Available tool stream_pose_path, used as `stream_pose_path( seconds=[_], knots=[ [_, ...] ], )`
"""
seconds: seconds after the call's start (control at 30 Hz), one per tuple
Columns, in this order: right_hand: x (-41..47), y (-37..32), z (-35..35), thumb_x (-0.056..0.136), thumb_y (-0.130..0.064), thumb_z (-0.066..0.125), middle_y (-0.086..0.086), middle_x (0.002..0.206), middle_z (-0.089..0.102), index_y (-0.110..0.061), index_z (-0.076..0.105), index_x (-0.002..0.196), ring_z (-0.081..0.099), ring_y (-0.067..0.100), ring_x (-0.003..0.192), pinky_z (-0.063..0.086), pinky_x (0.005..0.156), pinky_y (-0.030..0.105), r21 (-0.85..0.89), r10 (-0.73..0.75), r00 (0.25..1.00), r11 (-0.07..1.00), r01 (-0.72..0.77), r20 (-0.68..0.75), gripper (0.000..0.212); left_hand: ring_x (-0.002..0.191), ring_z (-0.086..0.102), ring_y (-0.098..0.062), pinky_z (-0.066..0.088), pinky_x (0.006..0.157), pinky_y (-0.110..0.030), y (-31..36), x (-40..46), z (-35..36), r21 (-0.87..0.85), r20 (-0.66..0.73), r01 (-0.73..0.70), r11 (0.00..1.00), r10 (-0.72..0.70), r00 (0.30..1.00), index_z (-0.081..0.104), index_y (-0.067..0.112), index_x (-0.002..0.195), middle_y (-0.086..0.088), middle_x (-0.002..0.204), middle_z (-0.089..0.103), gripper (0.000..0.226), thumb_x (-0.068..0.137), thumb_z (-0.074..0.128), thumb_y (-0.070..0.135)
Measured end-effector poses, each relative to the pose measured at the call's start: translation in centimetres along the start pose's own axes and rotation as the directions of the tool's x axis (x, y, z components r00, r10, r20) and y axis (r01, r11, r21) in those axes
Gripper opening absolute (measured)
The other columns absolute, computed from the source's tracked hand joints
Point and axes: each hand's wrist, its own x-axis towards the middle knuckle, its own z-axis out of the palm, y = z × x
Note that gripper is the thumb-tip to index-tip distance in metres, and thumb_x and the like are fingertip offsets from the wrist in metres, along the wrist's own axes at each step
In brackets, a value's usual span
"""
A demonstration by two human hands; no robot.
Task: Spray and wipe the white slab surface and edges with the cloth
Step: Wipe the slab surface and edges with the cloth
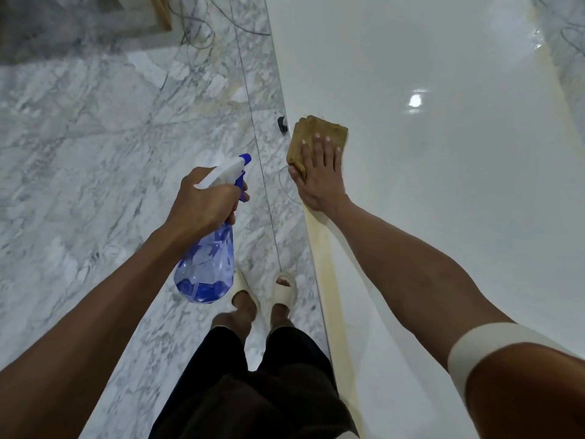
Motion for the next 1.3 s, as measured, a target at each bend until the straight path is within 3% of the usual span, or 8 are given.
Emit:
stream_pose_path(
  seconds=[0.2, 0.4, 0.53, 0.63, 0.77, 0.9, 1.17, 1.3],
  knots=[
    [-2.1, -1.0, 0.2, 0.095, -0.063, 0.004, 0.018, 0.166, 0.007, -0.014, 0.015, 0.159, 0.001, 0.038, 0.153, -0.002, 0.124, 0.054, -0.004, 0.045, 0.999, 0.999, -0.045, -0.003, 0.082, 0.04, 0.057, -0.003, 0.05, 0.043, -0.016, -1.6, -2.4, 0.2, 0.049, 0.001, -0.002, 0.999, 0.002, 1.0, 0.066, 0.015, 0.081, -0.004, 0.08, 0.071, 0.024, 0.088, 0.052, -0.003],
    [-5.0, -1.2, 0.9, 0.098, -0.062, 0.011, 0.018, 0.166, 0.011, -0.016, 0.018, 0.159, 0.005, 0.038, 0.153, 0.003, 0.124, 0.054, -0.001, 0.033, 0.999, 0.999, -0.033, -0.026, 0.077, 0.04, 0.055, -0.005, 0.052, 0.046, -0.021, -2.4, -3.7, -0.6, 0.061, 0.028, -0.029, 0.998, 0.027, 0.999, 0.069, 0.01, 0.081, -0.002, 0.077, 0.073, 0.021, 0.084, 0.052, -0.003],
    [-8.6, -1.6, 1.8, 0.1, -0.06, 0.017, 0.02, 0.164, 0.019, -0.014, 0.025, 0.158, 0.013, 0.04, 0.152, 0.009, 0.123, 0.057, -0.012, 0.055, 0.995, 0.998, -0.056, -0.085, 0.074, 0.037, 0.054, -0.003, 0.048, 0.041, -0.017, -3.3, -5.7, -0.7, 0.075, 0.061, -0.078, 0.994, 0.073, 0.995, 0.065, 0.013, 0.074, 0.004, 0.061, 0.064, 0.025, 0.083, 0.051, -0.005],
    [-12.0, -2.2, 2.5, 0.099, -0.061, 0.012, 0.017, 0.166, 0.012, -0.017, 0.018, 0.159, 0.007, 0.038, 0.153, 0.004, 0.124, 0.054, -0.017, 0.065, 0.996, 0.998, -0.066, -0.061, 0.075, 0.038, 0.055, -0.005, 0.047, 0.041, -0.017, -5.0, -7.7, -0.6, 0.085, 0.099, -0.105, 0.991, 0.097, 0.99, 0.066, 0.011, 0.075, -0.003, 0.07, 0.066, 0.024, 0.083, 0.05, -0.005],
    [-16.9, -2.3, 3.7, 0.1, -0.062, 0.009, 0.019, 0.164, 0.018, -0.015, 0.024, 0.158, 0.013, 0.039, 0.152, 0.009, 0.123, 0.054, -0.022, 0.094, 0.989, 0.995, -0.097, -0.11, 0.076, 0.042, 0.057, -0.008, 0.05, 0.044, -0.022, -7.8, -10.8, 0.0, 0.088, 0.161, -0.088, 0.992, 0.073, 0.984, 0.07, 0.008, 0.079, -0.009, 0.081, 0.073, 0.022, 0.08, 0.051, -0.004],
    [-21.0, -2.6, 4.5, 0.099, -0.063, 0.002, 0.02, 0.164, 0.017, -0.016, 0.022, 0.158, 0.012, 0.038, 0.153, 0.009, 0.123, 0.054, -0.038, 0.105, 0.989, 0.993, -0.11, -0.104, 0.078, 0.043, 0.055, -0.013, 0.05, 0.047, -0.025, -10.3, -13.9, 1.2, 0.106, 0.176, -0.086, 0.991, 0.066, 0.982, 0.07, 0.007, 0.081, -0.004, 0.078, 0.073, 0.022, 0.08, 0.051, -0.003],
    [-28.7, -2.4, 5.6, 0.101, -0.061, 0.008, 0.022, 0.163, 0.021, -0.013, 0.026, 0.157, 0.016, 0.041, 0.151, 0.016, 0.121, 0.057, 0.001, 0.092, 0.99, 0.996, -0.092, -0.105, 0.076, 0.042, 0.056, -0.011, 0.05, 0.045, -0.022, -12.9, -20.4, 3.1, 0.078, 0.156, -0.102, 0.992, 0.089, 0.984, 0.071, 0.001, 0.085, -0.005, 0.08, 0.074, 0.02, 0.081, 0.051, -0.001],
    [-33.0, -2.0, 5.9, 0.1, -0.062, 0.007, 0.022, 0.163, 0.02, -0.013, 0.026, 0.157, 0.015, 0.041, 0.152, 0.013, 0.122, 0.057, 0.013, 0.078, 0.99, 0.997, -0.077, -0.115, 0.077, 0.044, 0.057, -0.013, 0.053, 0.052, -0.031, -14.3, -24.1, 4.4, 0.066, 0.128, -0.109, 0.992, 0.1, 0.987, 0.071, 0.001, 0.084, -0.007, 0.081, 0.075, 0.02, 0.079, 0.052, 0.0]
  ],
)
